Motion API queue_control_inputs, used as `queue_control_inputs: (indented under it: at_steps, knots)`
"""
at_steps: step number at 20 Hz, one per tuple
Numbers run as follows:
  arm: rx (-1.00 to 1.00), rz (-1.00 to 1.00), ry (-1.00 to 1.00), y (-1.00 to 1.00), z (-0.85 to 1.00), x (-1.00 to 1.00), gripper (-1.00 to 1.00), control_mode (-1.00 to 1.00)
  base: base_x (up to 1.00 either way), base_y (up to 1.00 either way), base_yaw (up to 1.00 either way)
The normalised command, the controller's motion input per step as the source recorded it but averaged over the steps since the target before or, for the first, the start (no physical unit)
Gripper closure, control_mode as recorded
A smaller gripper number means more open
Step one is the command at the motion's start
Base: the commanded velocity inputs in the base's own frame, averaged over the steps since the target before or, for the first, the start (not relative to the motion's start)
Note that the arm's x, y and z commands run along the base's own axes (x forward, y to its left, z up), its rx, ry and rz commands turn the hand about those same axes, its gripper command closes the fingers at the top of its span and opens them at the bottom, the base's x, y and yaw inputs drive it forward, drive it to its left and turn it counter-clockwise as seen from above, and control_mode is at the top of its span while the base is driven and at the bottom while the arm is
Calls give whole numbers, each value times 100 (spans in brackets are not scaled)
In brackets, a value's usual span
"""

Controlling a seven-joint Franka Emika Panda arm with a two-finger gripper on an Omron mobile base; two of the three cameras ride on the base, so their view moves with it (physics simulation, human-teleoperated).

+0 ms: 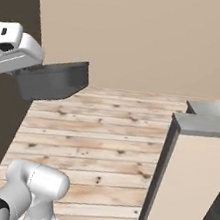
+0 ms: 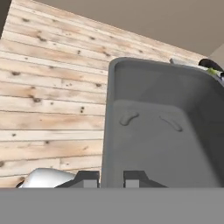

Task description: Retrieve the tupperware and aluminum foil from the cabinet and place them on the dining counter near the plate with steaks to prepare for storing leftovers.

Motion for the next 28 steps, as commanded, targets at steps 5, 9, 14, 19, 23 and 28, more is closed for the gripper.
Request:
queue_control_inputs:
  at_steps: [5, 9, 14, 19, 23, 28]
  knots:
    - [0, 0, 0, 0, 0, 0, 100, 100, 88, 40, -50]
    - [0, 0, 0, 0, 0, 0, 100, 100, 91, 42, -50]
    - [0, 0, 0, 0, 0, 0, 100, 100, 94, 41, -50]
    - [0, 0, 0, 0, 0, 0, 100, 100, 94, 41, -51]
    - [0, 0, 0, 0, 0, 0, 100, 100, 91, 43, -52]
    - [0, 0, 0, 0, 0, 0, 100, 100, 90, 55, -51]
